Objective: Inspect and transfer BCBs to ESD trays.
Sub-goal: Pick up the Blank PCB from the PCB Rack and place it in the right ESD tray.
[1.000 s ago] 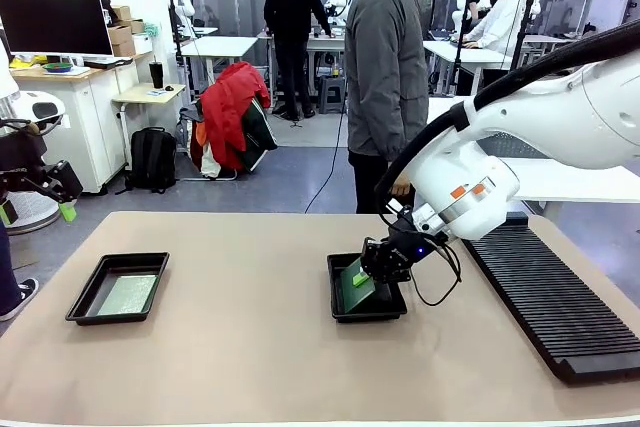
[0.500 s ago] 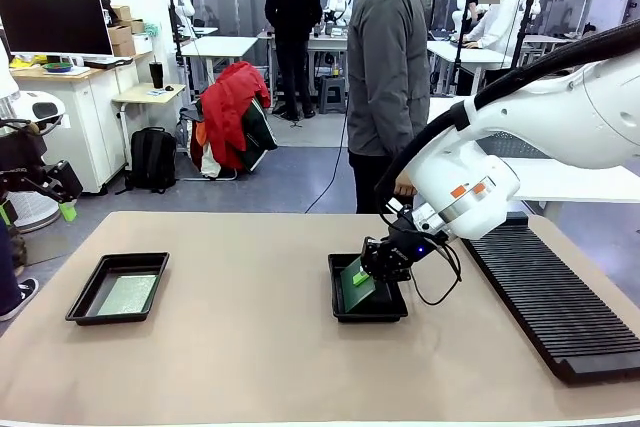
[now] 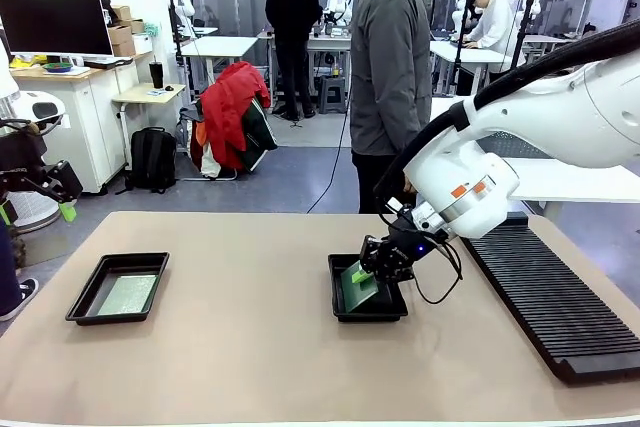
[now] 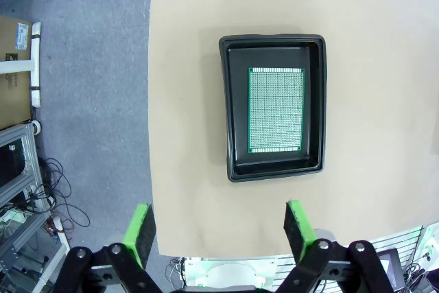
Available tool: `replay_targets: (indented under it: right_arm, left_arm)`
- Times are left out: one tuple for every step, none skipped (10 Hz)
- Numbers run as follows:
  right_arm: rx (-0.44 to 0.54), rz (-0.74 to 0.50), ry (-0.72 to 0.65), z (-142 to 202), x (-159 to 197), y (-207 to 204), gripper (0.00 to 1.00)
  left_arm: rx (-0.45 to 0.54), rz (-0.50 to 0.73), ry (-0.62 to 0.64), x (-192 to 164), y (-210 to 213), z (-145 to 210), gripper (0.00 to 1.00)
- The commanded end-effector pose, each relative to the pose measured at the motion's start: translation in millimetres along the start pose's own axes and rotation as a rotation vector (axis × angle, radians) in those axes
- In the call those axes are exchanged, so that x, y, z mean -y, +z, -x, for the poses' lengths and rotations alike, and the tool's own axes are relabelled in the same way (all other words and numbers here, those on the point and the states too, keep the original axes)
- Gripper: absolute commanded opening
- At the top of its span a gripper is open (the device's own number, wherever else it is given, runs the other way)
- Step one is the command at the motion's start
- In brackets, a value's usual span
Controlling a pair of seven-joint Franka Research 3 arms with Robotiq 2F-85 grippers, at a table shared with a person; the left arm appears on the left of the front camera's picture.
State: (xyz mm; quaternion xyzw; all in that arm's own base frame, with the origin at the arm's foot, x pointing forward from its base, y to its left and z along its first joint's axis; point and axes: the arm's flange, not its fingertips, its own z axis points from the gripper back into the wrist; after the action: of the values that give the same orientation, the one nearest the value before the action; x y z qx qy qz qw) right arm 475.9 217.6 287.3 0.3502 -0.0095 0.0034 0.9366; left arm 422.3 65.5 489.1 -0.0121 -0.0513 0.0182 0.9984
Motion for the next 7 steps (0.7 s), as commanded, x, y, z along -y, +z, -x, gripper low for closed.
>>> replay_targets:
  right_arm:
    - [0.005, 0.092, -0.024, 3.3, -13.5, 9.9, 0.25]
    - [0.022, 0.129, -0.027, 3.3, -16.8, 14.0, 0.59]
    - [0.016, 0.167, -0.026, 3.8, -21.5, 18.6, 0.44]
    - [0.011, 0.244, -0.028, 4.6, -29.3, 26.2, 0.78]
    - [0.007, 0.305, -0.014, 5.1, -37.5, 33.0, 0.64]
    - [0.002, 0.360, -0.015, 6.4, -45.1, 40.9, 0.97]
    - [-0.002, 0.407, -0.018, 7.4, -52.5, 49.0, 0.83]
  left_arm:
    - [0.011, 0.008, -0.012, -1.8, -2.5, -0.1, 1.00]
    - [0.011, 0.008, -0.012, -1.8, -2.5, -0.1, 1.00]
    - [0.011, 0.008, -0.012, -1.8, -2.5, -0.1, 1.00]
    - [0.011, 0.008, -0.012, -1.8, -2.5, -0.1, 1.00]
    - [0.011, 0.008, -0.012, -1.8, -2.5, -0.1, 1.00]
    - [0.011, 0.008, -0.012, -1.8, -2.5, -0.1, 1.00]
    - [0.011, 0.008, -0.012, -1.8, -2.5, -0.1, 1.00]
